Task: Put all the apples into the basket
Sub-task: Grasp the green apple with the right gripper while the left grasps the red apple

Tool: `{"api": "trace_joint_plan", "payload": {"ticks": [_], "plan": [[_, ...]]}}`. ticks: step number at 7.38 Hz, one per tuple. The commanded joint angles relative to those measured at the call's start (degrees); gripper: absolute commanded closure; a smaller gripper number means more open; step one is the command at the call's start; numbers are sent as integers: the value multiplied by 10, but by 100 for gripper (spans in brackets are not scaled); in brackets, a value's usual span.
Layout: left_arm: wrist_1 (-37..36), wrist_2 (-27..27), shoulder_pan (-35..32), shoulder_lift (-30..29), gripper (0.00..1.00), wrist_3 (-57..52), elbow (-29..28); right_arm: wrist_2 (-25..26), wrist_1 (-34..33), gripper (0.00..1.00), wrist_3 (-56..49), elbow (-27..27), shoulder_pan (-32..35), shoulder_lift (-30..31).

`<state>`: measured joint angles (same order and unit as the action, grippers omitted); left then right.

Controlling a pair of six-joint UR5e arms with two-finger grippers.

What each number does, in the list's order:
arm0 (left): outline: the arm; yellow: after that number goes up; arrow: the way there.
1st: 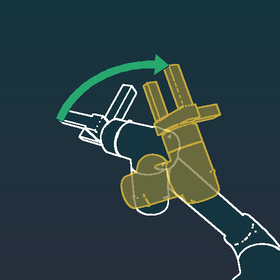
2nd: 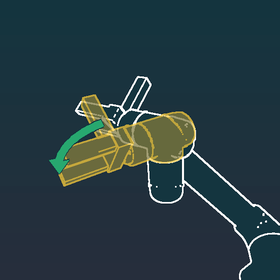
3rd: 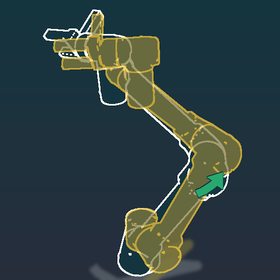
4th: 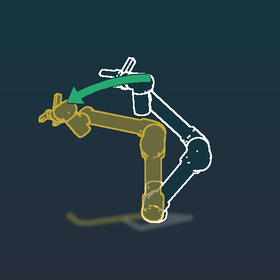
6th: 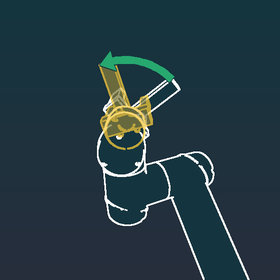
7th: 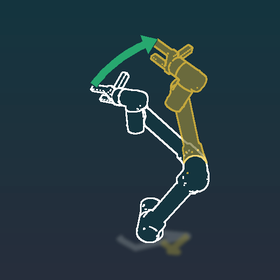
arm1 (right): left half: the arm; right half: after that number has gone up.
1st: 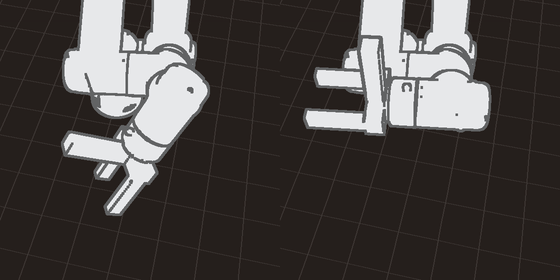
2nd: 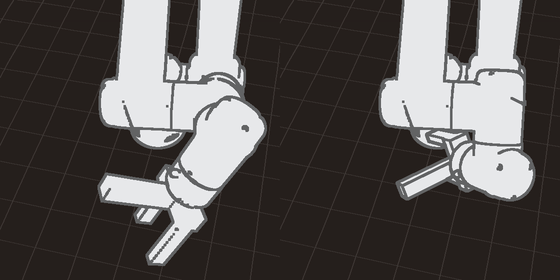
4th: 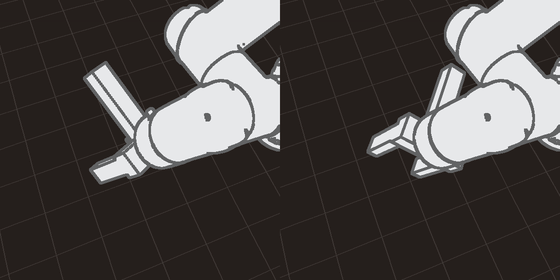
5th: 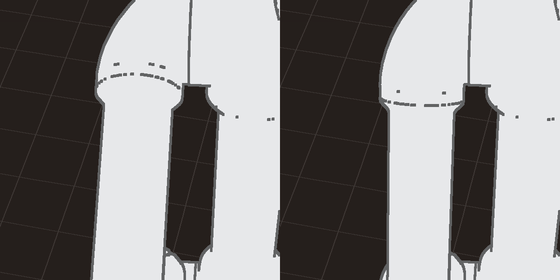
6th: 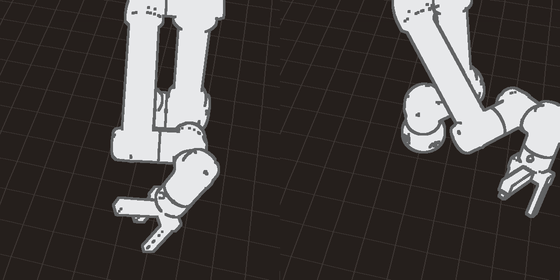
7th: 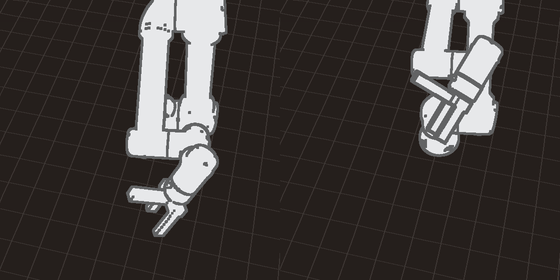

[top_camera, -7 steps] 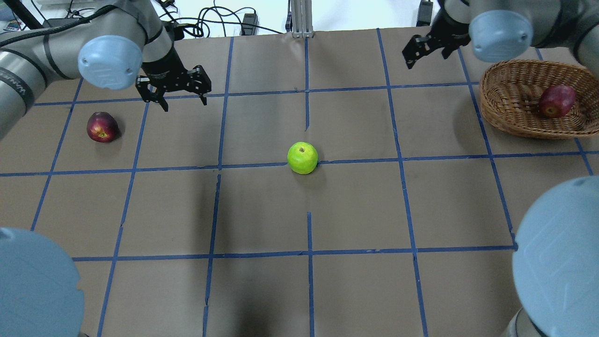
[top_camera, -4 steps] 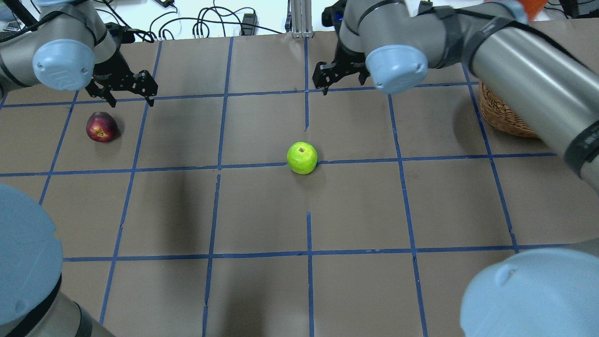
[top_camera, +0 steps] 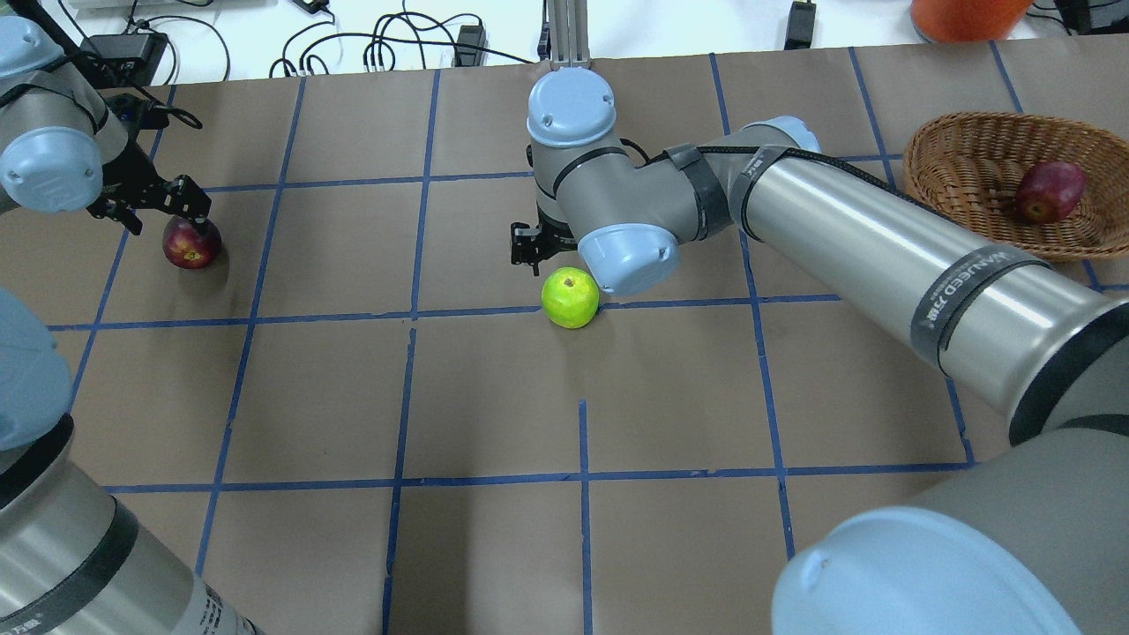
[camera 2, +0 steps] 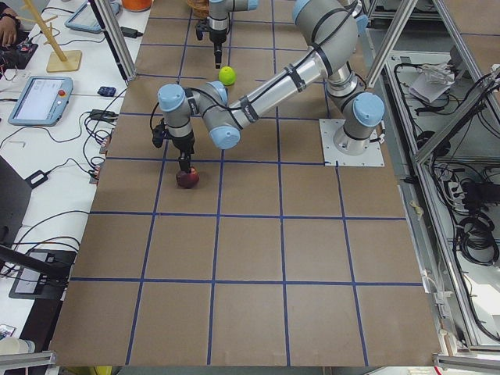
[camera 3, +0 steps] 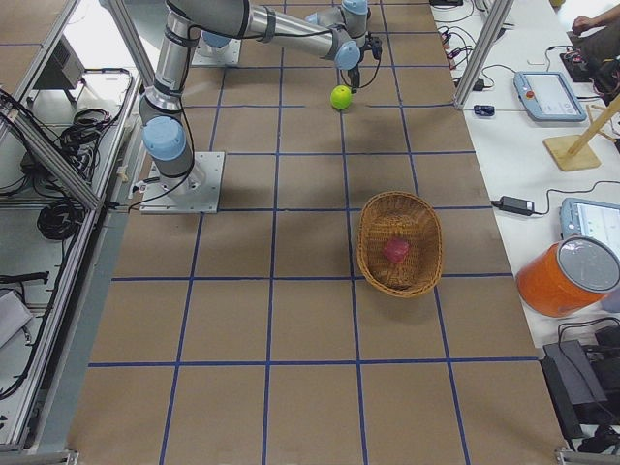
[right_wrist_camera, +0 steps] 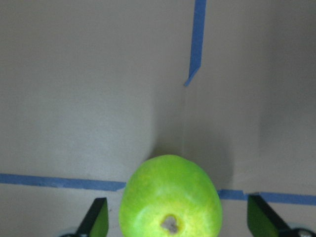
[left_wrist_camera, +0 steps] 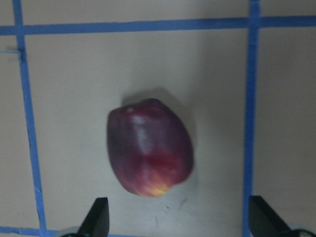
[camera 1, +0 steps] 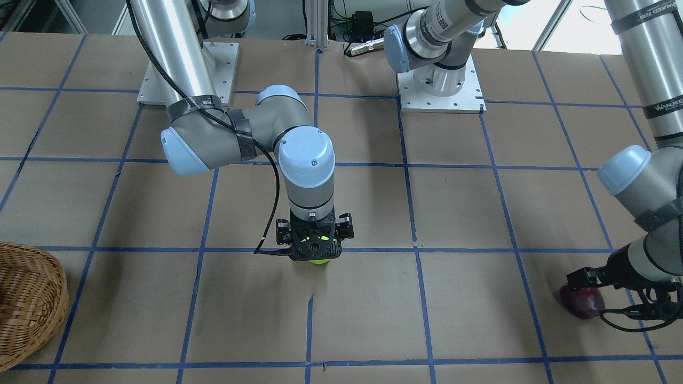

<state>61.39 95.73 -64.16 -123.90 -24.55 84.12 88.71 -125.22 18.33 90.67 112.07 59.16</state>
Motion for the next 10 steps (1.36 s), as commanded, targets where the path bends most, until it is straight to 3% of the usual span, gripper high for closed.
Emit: {"api": "trace_joint_plan", "payload": {"ticks": [1,3,4,5,7,8,9,10], "plan": [[-7,-2,2,-17,0,-8,0,1,-56,0,7,42,2,-21],[-8,-2,2,-28,0,-8,0,-1,-71,0,8,46,4,-30],[-20,-2,2,-33,0,-8,0,2,-77,42,5,43,4,-30],[-25,-2,2,-37,0,-9,0,1,-77,77,7,38,3,-25],[-26,-3,2,-38,0,-9,1,-4,-58,73,7,28,-26,26],[-26,-14,1,-36,22,-10,1,4,-52,69,-1,24,-78,53],[-16,-22,-2,-24,53,-9,1,30,-39,73,-38,37,-153,70],[-9,-20,-7,-14,72,-8,2,36,-39,73,-106,32,-229,76]]}}
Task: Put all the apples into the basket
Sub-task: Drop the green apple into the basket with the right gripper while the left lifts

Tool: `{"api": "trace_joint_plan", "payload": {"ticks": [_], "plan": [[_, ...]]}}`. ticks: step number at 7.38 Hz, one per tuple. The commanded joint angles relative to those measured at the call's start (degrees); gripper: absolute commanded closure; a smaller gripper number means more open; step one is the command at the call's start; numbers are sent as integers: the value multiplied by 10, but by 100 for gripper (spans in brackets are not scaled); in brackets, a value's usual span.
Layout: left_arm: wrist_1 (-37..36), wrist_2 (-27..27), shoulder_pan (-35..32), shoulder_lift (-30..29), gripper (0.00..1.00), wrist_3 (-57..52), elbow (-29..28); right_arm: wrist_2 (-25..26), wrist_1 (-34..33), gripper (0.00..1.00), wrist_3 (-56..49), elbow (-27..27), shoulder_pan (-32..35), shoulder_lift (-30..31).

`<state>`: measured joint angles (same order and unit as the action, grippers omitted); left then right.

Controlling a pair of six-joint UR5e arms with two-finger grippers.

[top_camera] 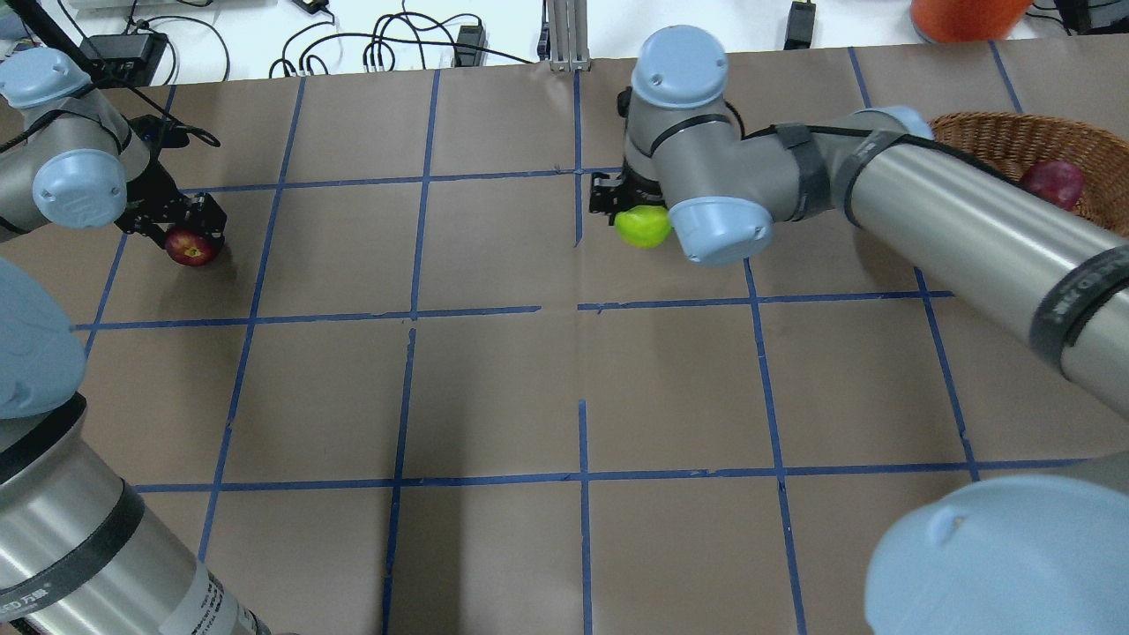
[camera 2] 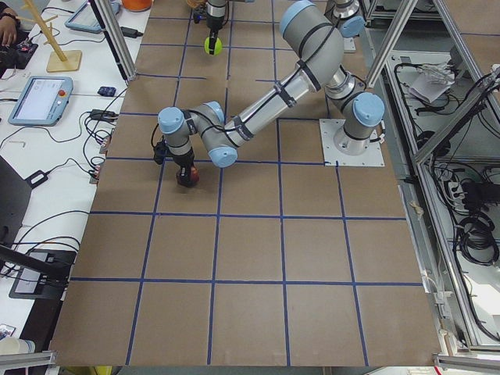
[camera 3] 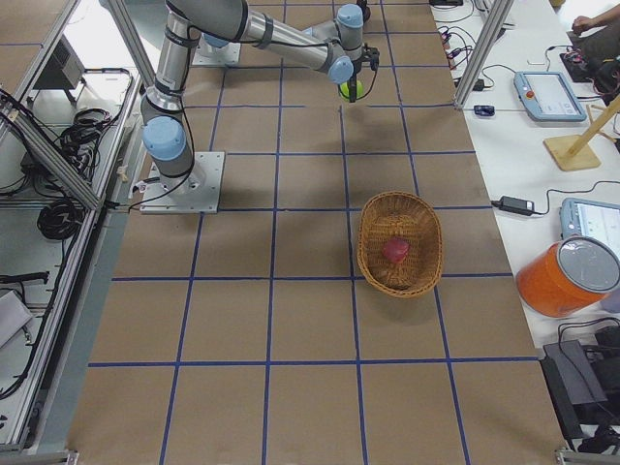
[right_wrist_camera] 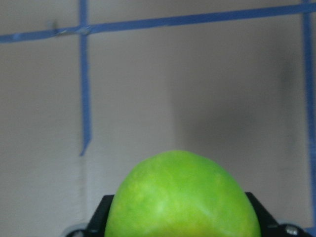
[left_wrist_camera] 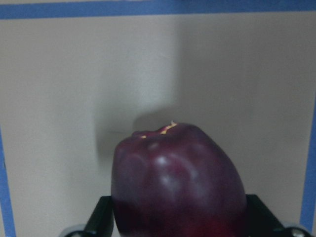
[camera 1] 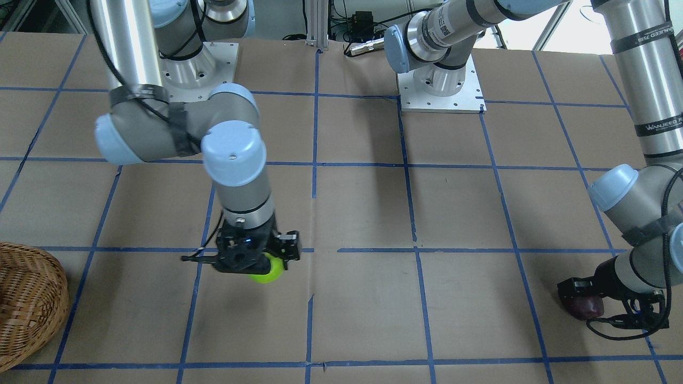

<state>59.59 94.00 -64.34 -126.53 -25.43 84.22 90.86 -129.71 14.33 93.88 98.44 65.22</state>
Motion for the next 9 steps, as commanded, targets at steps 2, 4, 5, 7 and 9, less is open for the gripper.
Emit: {"api": "trace_joint_plan", "payload": {"ticks": [2,4,5,7,9], "plan": [[87,-3,-33,60,74,22,5,5,-2,77,-303,-7,-224,11],[168,-35,-112,126,74,194,9,-9,-2,78,-455,-27,-326,-18],[180,-63,-154,145,74,288,12,-9,-2,74,-496,-32,-358,-30],[175,-87,-268,164,74,512,20,-9,-10,0,-493,-33,-369,-52],[136,-94,-353,128,74,663,28,-6,-8,0,-497,-51,-369,-49]]}}
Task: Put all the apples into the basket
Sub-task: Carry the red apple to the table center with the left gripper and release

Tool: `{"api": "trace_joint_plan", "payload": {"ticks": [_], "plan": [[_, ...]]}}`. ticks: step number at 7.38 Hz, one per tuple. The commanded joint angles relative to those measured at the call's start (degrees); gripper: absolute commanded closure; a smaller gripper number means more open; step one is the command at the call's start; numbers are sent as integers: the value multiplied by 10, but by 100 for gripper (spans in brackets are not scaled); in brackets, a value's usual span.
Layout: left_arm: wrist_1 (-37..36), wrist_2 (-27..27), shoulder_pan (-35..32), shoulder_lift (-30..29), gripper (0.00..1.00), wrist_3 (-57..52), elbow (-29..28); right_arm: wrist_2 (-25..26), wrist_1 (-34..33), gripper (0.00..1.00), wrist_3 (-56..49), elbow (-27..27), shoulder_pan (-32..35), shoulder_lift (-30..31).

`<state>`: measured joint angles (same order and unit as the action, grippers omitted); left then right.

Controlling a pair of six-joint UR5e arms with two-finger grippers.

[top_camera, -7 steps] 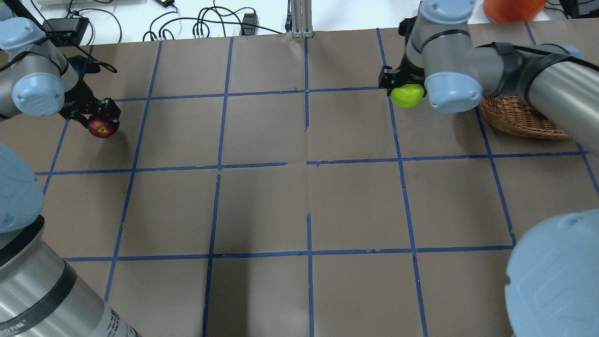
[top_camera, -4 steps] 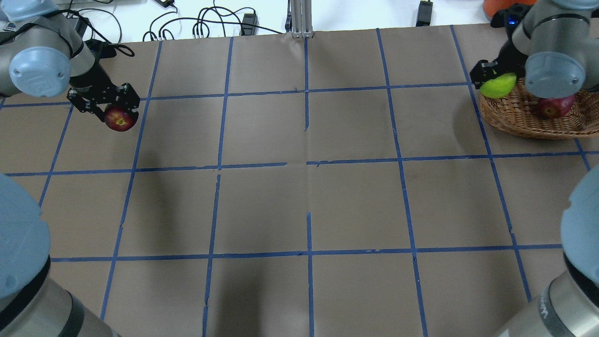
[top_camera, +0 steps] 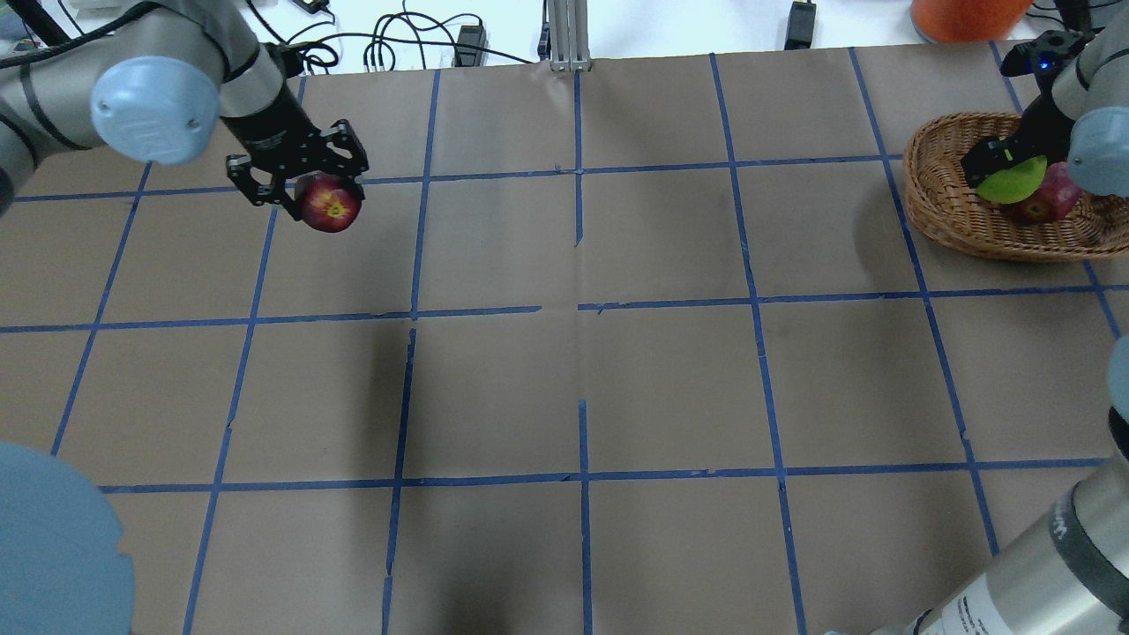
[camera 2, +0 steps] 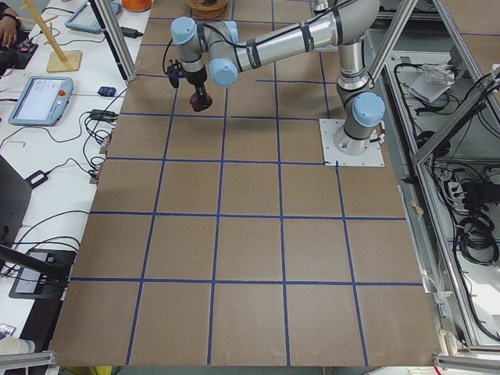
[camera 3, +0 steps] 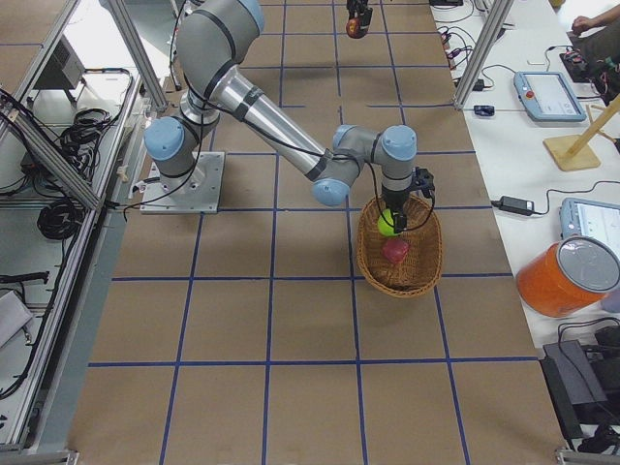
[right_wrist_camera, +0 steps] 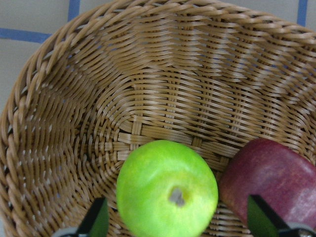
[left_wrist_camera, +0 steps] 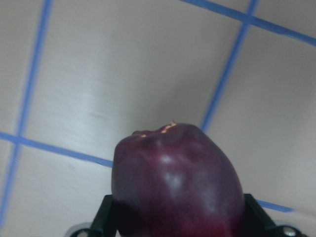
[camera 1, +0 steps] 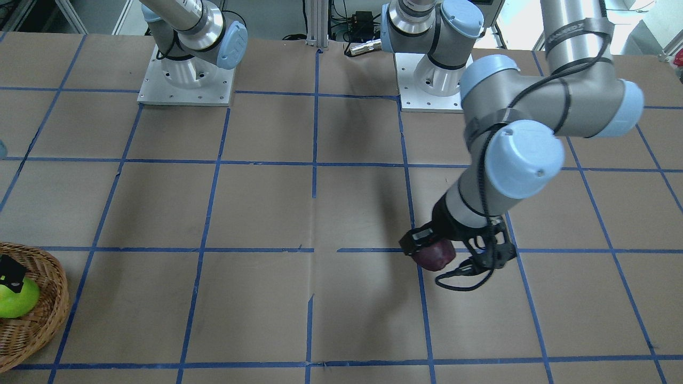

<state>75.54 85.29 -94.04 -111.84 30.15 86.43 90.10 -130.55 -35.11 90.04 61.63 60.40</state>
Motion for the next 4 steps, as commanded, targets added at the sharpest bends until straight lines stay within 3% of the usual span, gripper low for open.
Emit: {"api": "trace_joint_plan", "payload": {"ticks": [1,2,4], "plan": [[-76,-31,-97,-38,74,165,26,8,13,0,-3,-47,0,-1],[-129,-46,-129,-50,74,219,53,6,83,0,1,-75,0,-3],[-151,-63,-140,-59,71,231,82,2,127,0,6,-67,0,-6]]}}
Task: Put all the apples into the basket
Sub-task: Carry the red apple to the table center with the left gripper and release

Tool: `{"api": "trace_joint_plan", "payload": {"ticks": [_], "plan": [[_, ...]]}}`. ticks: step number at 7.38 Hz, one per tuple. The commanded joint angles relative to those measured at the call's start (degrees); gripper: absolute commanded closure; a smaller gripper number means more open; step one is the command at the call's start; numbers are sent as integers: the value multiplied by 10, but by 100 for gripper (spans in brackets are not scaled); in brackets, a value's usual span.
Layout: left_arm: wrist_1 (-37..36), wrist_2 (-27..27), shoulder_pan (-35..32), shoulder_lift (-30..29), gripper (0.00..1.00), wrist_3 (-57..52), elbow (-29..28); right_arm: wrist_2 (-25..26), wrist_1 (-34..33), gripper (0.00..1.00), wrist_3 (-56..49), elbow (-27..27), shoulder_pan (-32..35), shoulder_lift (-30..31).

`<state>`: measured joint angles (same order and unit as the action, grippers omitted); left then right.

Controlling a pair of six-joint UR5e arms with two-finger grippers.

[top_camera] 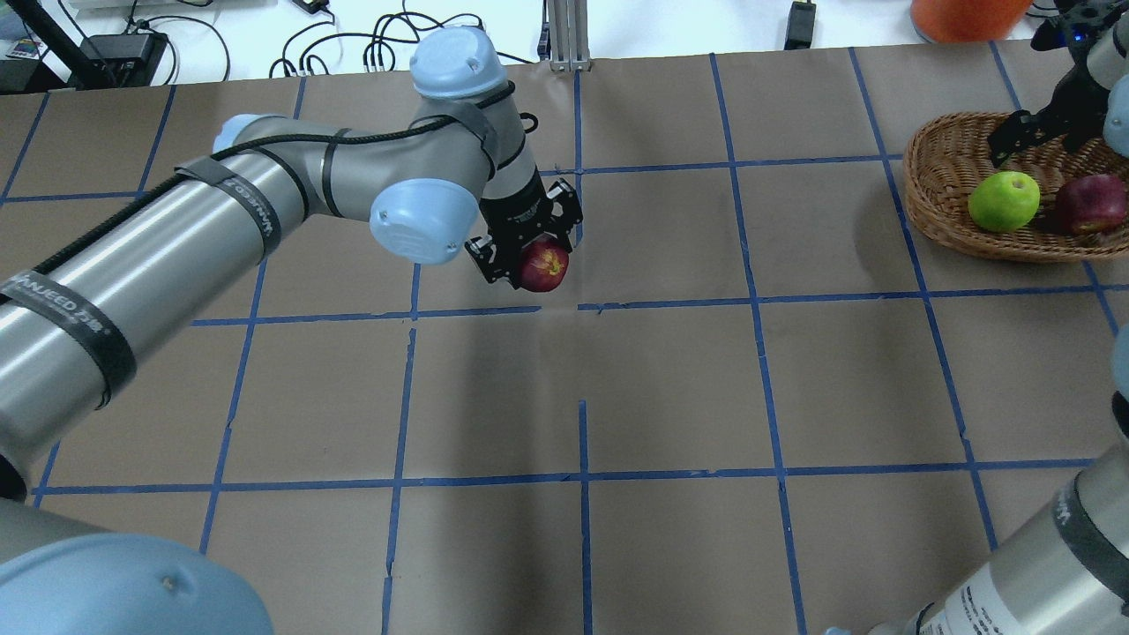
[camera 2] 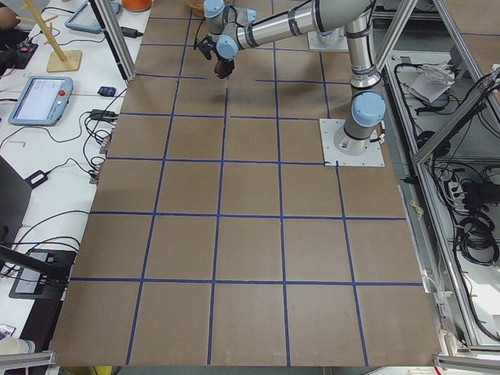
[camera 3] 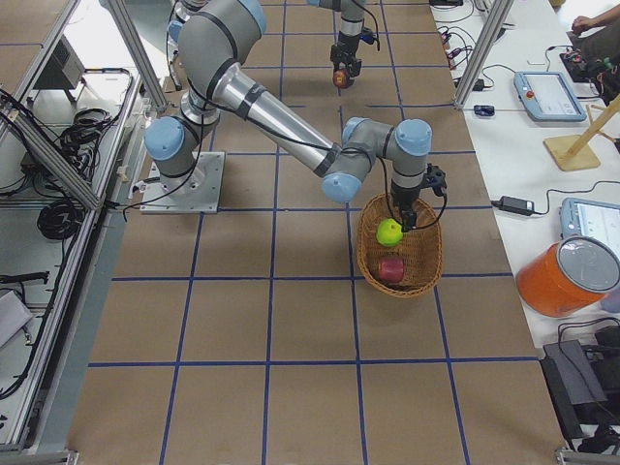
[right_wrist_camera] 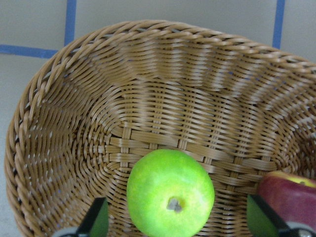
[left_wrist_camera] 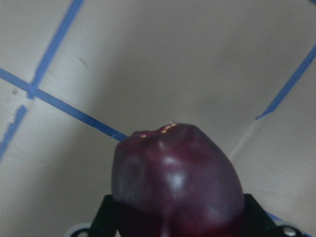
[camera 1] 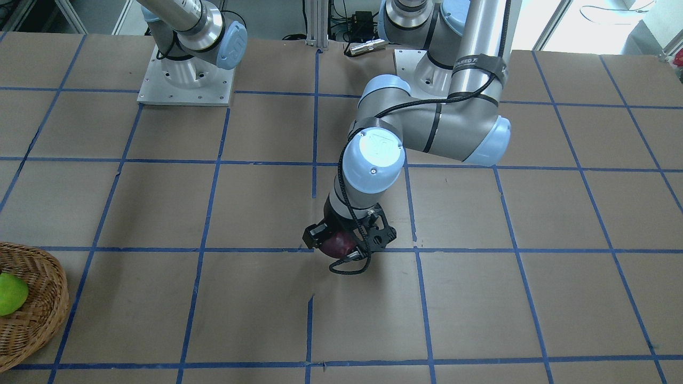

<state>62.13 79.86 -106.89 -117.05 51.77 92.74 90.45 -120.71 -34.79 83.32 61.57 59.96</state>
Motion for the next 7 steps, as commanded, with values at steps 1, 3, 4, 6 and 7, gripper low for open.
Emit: {"api": "trace_joint_plan", "payload": {"ticks": [1,3,4,6,7], "plan": [[-22,-8,-13,-13,46,13,24,-1,61,0,19,4,9,6],[-45,-9,-16,-21,7,14,24,-2,114,0,81,14,12,30],[-45,-9,-18,-13,0,13,18,-14,150,0,82,11,16,40],[-32,-4,-15,18,0,6,14,-55,159,0,95,9,31,42],[-20,-4,-8,47,0,-19,15,-46,159,0,103,8,53,46]]}}
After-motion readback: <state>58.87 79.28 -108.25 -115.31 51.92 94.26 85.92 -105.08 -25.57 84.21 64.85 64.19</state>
